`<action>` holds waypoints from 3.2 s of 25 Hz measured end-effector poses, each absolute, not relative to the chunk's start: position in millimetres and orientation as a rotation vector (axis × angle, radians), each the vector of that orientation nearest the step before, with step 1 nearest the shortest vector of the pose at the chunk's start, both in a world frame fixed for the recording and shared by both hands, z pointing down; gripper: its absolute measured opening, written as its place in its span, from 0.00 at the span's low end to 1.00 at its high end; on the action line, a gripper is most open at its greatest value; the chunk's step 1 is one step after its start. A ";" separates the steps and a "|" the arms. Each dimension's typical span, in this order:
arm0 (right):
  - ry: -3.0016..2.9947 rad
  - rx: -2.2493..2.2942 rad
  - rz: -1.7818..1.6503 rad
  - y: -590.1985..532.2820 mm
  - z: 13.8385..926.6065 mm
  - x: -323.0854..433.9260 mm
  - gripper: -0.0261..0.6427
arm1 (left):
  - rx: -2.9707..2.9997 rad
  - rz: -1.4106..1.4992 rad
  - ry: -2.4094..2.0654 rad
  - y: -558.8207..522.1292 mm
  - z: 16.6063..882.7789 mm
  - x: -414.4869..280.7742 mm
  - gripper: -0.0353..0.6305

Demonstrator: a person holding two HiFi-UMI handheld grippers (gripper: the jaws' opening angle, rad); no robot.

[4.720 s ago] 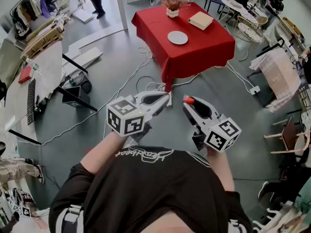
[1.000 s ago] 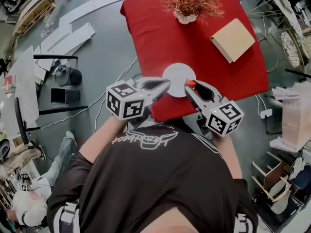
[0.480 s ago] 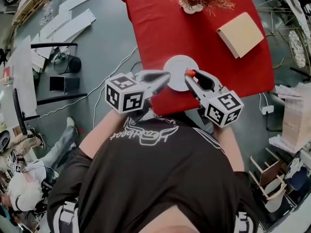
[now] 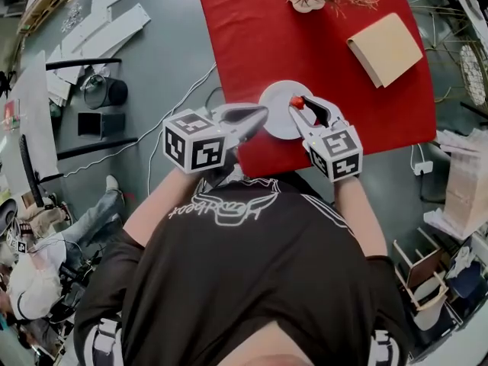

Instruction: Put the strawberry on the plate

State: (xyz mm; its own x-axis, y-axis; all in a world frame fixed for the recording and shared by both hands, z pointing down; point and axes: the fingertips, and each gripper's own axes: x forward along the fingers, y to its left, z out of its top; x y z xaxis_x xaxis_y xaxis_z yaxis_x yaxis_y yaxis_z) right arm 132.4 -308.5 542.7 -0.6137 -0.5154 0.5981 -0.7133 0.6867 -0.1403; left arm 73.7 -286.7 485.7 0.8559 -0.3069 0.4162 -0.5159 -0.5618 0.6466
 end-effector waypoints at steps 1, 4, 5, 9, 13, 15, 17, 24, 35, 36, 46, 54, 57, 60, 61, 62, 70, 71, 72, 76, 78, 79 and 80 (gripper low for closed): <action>-2.352 0.929 0.475 -309.5 548.3 131.5 0.23 | 2.205 0.326 -0.595 -287.7 486.2 73.6 0.06; -2.286 0.881 0.397 -312.4 565.6 129.1 0.23 | 2.202 0.328 -0.594 -290.6 487.9 73.1 0.06; -2.269 0.871 0.384 -313.2 570.9 128.7 0.23 | 2.201 0.330 -0.593 -290.8 488.9 72.8 0.06; -2.235 0.841 0.378 -314.8 585.9 125.8 0.23 | 2.182 0.332 -0.593 -289.3 494.3 70.6 0.06; -2.218 0.820 0.381 -317.7 592.5 124.5 0.23 | 2.168 0.336 -0.603 -290.2 498.2 67.6 0.06; -2.214 0.813 0.394 -318.5 594.2 124.5 0.23 | 2.168 0.335 -0.608 -290.9 497.7 66.7 0.06; -2.204 0.808 0.394 -318.5 595.6 124.7 0.23 | 2.170 0.331 -0.612 -291.5 496.1 66.0 0.06; -2.133 0.765 0.346 -315.0 604.8 125.9 0.23 | 2.151 0.307 -0.607 -290.1 497.0 62.0 0.06; -2.114 0.756 0.383 -316.5 607.2 128.4 0.25 | 2.132 0.272 -0.630 -287.5 496.8 50.3 0.06; -2.115 0.755 0.385 -316.3 607.2 128.3 0.25 | 2.132 0.271 -0.632 -287.3 496.7 49.5 0.06; -2.178 0.877 0.420 -321.2 582.8 135.9 0.33 | 2.149 0.243 -0.640 -283.9 486.6 41.8 0.06; -2.408 1.051 0.507 -314.0 503.8 133.3 0.33 | 2.222 0.209 -0.632 -271.0 457.2 37.4 0.06; -2.493 1.067 0.451 -297.9 464.4 122.4 0.33 | 2.267 0.188 -0.618 -259.7 436.0 35.2 0.06; -2.565 1.100 0.416 -281.7 426.3 109.6 0.30 | 2.327 0.172 -0.600 -248.5 411.8 27.7 0.06; -2.588 1.119 0.402 -275.2 414.1 105.4 0.28 | 2.350 0.165 -0.594 -244.5 402.9 24.4 0.06; -2.613 1.137 0.387 -267.3 402.0 101.3 0.22 | 2.374 0.157 -0.588 -239.8 393.9 21.1 0.06; -2.752 1.201 0.451 -189.1 340.1 69.6 0.08 | 2.493 0.111 -0.500 -177.2 339.8 -2.5 0.06; -2.768 1.208 0.462 -180.3 336.0 65.9 0.08 | 2.500 0.098 -0.482 -170.5 335.2 -4.7 0.06; -2.782 1.212 0.475 -171.3 333.1 62.5 0.07 | 2.510 0.091 -0.468 -163.6 331.7 -6.5 0.06; -2.832 1.204 0.537 -136.8 326.2 48.6 0.05 | 2.552 0.099 -0.417 -135.6 323.8 -8.8 0.06; -2.842 1.210 0.544 -122.1 323.6 45.6 0.05 | 2.560 0.100 -0.398 -122.5 320.3 -9.2 0.06; -2.845 1.215 0.544 -115.5 322.0 46.1 0.05 | 2.562 0.099 -0.390 -116.4 317.8 -8.8 0.06; -2.846 1.223 0.543 -109.7 320.0 47.8 0.05 | 2.566 0.095 -0.384 -111.1 314.3 -8.3 0.06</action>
State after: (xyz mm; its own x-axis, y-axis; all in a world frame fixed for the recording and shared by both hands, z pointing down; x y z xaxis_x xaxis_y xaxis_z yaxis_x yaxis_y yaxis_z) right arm 47.8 -109.7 320.0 -0.6976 -0.7044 0.1310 -0.7031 0.6379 -0.3141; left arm -8.3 -111.1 314.3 0.9570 -0.2519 0.1441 -0.2900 -0.8143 0.5028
